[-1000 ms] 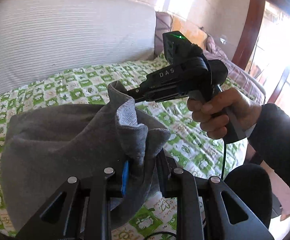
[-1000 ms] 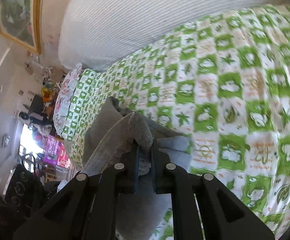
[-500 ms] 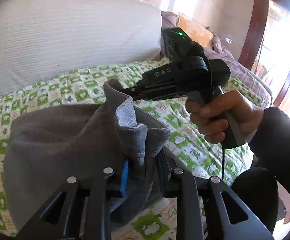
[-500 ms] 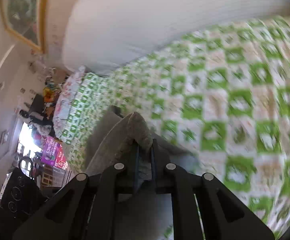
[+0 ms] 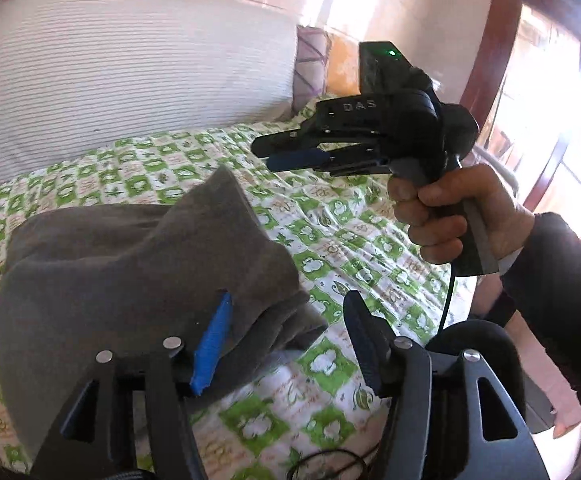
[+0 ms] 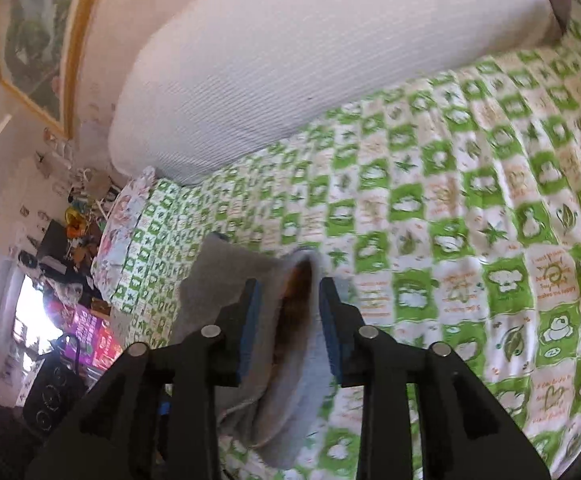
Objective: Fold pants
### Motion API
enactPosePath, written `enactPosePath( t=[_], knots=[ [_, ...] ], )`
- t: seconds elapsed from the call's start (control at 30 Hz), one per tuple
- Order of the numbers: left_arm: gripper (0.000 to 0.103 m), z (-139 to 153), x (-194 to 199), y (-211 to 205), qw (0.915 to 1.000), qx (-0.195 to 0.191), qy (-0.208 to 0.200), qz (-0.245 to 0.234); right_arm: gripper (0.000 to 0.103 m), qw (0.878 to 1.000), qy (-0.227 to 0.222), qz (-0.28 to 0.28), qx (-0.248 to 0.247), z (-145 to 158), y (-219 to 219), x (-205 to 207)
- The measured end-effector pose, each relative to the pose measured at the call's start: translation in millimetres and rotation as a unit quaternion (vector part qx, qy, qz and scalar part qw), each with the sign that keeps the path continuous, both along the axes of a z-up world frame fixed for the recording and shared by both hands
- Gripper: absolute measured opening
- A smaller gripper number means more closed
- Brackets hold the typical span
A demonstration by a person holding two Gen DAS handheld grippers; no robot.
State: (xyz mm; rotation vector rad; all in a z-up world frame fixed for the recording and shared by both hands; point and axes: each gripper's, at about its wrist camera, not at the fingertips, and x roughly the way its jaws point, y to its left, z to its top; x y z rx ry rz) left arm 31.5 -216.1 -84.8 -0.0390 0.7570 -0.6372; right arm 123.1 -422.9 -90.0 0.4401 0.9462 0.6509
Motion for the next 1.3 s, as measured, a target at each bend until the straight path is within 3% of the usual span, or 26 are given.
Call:
enactPosePath(
  t=[0.17,0.27,0.33,0.4,0.47,0.6,0.67,0.8,0.87,0.93,0.97,1.07,1.2,1.3],
  knots=[
    [0.06,17,7,48,0.9995,-0.01,-0.014,0.027,0.041,1.0,-0.002,0.006,-0.029,12,29,-8],
    [0.063,32,37,82,0.9987,0.013,-0.029,0.039,0.041,1.0,0.001,0.003,-0.024,12,42,-31],
    [0.065,36,63,103,0.9989,0.02,-0.022,0.035,0.041,0.998,-0.013,-0.014,-0.055,9,48,-58],
    [0.065,39,90,114,0.9996,0.021,-0.005,0.016,0.041,0.997,-0.016,-0.032,-0.07,5,48,-79],
    [0.065,39,115,103,0.998,0.019,0.022,-0.056,0.041,0.996,-0.011,-0.048,-0.069,-2,49,-95],
    [0.066,29,161,45,0.9743,0.074,0.071,-0.201,0.041,0.994,-0.022,-0.081,-0.07,-5,57,-115],
    [0.066,21,186,18,0.9646,0.11,0.081,-0.226,0.041,0.993,-0.025,-0.096,-0.071,-5,63,-116],
    [0.066,-8,225,-22,0.9334,0.165,0.135,-0.289,0.041,0.989,-0.007,-0.108,-0.104,-18,80,-110],
    [0.066,-26,231,-31,0.9228,0.195,0.149,-0.297,0.041,0.986,0.003,-0.115,-0.118,-30,84,-109],
    [0.066,-41,237,-34,0.9112,0.213,0.171,-0.309,0.035,0.988,0.007,-0.12,-0.101,-39,80,-108],
    [0.066,-46,236,-36,0.9085,0.217,0.174,-0.312,0.019,0.989,0.008,-0.121,-0.09,-42,77,-109],
    [0.066,-53,228,-51,0.8965,0.211,0.187,-0.342,0.013,0.99,0.024,-0.129,-0.054,-49,59,-114],
    [0.044,-45,209,-79,0.8821,0.206,0.173,-0.387,0.012,0.988,0.024,-0.151,-0.033,-42,41,-128],
    [0.028,-58,206,-92,0.8819,0.217,0.17,-0.382,0.012,0.985,0.045,-0.162,-0.036,-55,37,-128]
  ],
)
